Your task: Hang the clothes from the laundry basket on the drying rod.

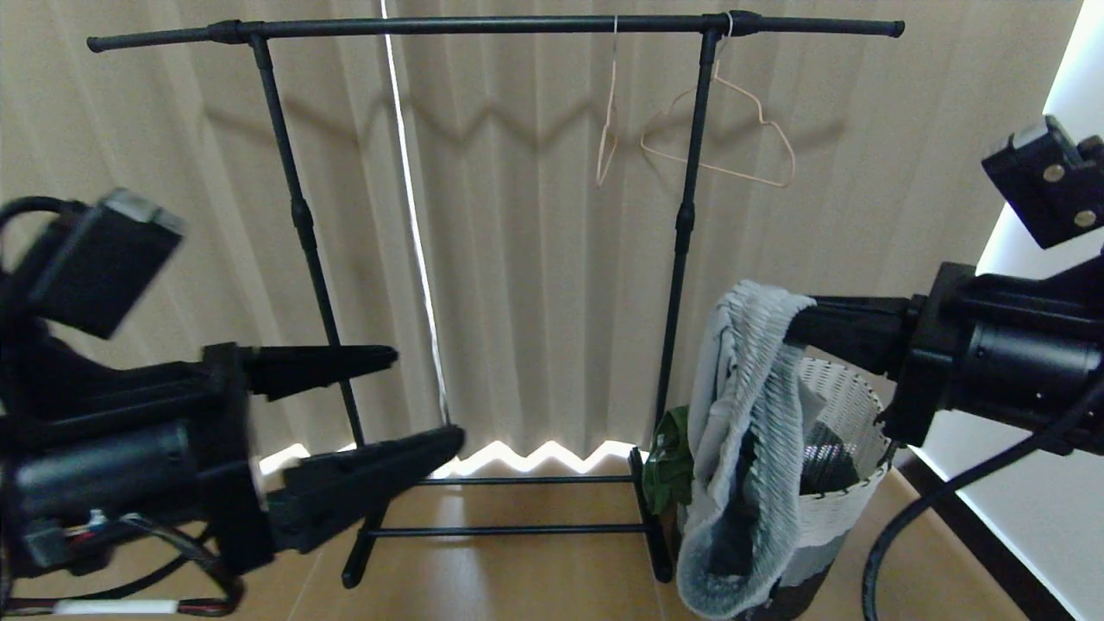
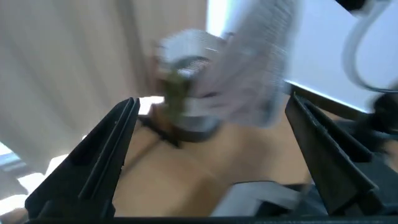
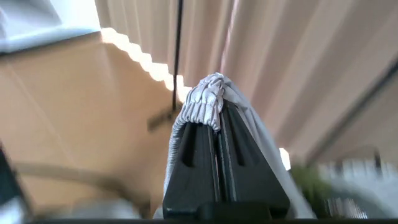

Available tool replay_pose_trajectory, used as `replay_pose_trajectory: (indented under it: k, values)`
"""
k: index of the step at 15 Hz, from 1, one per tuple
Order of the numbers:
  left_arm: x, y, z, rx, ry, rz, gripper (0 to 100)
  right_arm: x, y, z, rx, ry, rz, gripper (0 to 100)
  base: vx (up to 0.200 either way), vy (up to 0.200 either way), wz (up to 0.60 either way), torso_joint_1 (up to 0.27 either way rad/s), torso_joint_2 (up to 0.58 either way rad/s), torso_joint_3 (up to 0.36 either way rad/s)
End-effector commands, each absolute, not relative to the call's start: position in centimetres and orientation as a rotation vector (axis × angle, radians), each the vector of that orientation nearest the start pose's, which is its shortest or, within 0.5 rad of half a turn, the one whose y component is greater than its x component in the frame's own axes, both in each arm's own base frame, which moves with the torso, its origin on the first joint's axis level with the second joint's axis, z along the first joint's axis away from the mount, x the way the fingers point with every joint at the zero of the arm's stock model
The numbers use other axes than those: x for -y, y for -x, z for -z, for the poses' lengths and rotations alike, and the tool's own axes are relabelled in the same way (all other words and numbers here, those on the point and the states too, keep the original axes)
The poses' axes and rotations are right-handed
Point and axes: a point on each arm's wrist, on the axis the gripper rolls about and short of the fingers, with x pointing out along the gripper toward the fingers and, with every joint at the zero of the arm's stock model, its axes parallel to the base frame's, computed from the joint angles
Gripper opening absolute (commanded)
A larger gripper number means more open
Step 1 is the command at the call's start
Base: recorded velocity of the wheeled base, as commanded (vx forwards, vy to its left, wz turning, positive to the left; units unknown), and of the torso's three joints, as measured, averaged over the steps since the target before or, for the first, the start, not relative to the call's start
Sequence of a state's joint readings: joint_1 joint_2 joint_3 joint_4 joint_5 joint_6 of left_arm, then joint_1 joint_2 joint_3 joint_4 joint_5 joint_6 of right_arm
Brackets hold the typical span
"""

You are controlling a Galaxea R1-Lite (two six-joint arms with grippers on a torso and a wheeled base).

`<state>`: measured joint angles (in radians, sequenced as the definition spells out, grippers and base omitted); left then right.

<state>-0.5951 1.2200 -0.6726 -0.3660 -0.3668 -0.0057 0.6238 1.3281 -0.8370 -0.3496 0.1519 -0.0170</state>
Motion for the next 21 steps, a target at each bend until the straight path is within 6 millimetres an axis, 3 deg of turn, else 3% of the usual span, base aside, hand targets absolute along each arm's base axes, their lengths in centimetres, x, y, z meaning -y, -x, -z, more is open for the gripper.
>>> replay_pose_trajectory:
  k: [1, 4, 5, 6, 8, 17, 21]
  values:
    - [16.1, -16.7, -20.2, -0.356, -0.028, 1.059, 100, -15.4, -19.2, -25.6, -0.129, 0.04, -0.817, 0, 0.0, 0.0, 0.0, 0.0, 0.0, 0.0]
    - [19.2, -17.0, -17.2, -0.443, -0.008, 1.112, 100, -17.0, -19.8, -27.0, -0.065, 0.004, -0.863, 0, 0.0, 0.0, 0.0, 0.0, 0.0, 0.0]
    - [19.2, -17.0, -17.2, -0.443, -0.008, 1.112, 100, -17.0, -19.8, -27.0, -0.065, 0.004, -0.863, 0, 0.0, 0.0, 0.0, 0.0, 0.0, 0.0]
    - [20.2, -17.5, -14.3, -0.494, -0.001, 1.07, 100, -17.5, -19.4, -27.7, -0.039, -0.002, -0.891, 0, 0.0, 0.0, 0.0, 0.0, 0.0, 0.0]
    - [20.6, -18.1, -13.2, -0.518, 0.033, 1.027, 100, -17.9, -18.8, -27.9, -0.033, -0.007, -0.916, 0, 0.0, 0.0, 0.0, 0.0, 0.0, 0.0]
    - [20.2, -21.4, -9.2, -0.578, 0.102, 0.822, 100, -17.9, -18.2, -28.4, -0.018, -0.018, -0.931, 0, 0.0, 0.0, 0.0, 0.0, 0.0, 0.0]
    - [19.2, -20.9, -8.2, -0.601, 0.092, 0.804, 100, -17.6, -17.9, -28.6, -0.008, -0.019, -0.931, 0, 0.0, 0.0, 0.0, 0.0, 0.0, 0.0]
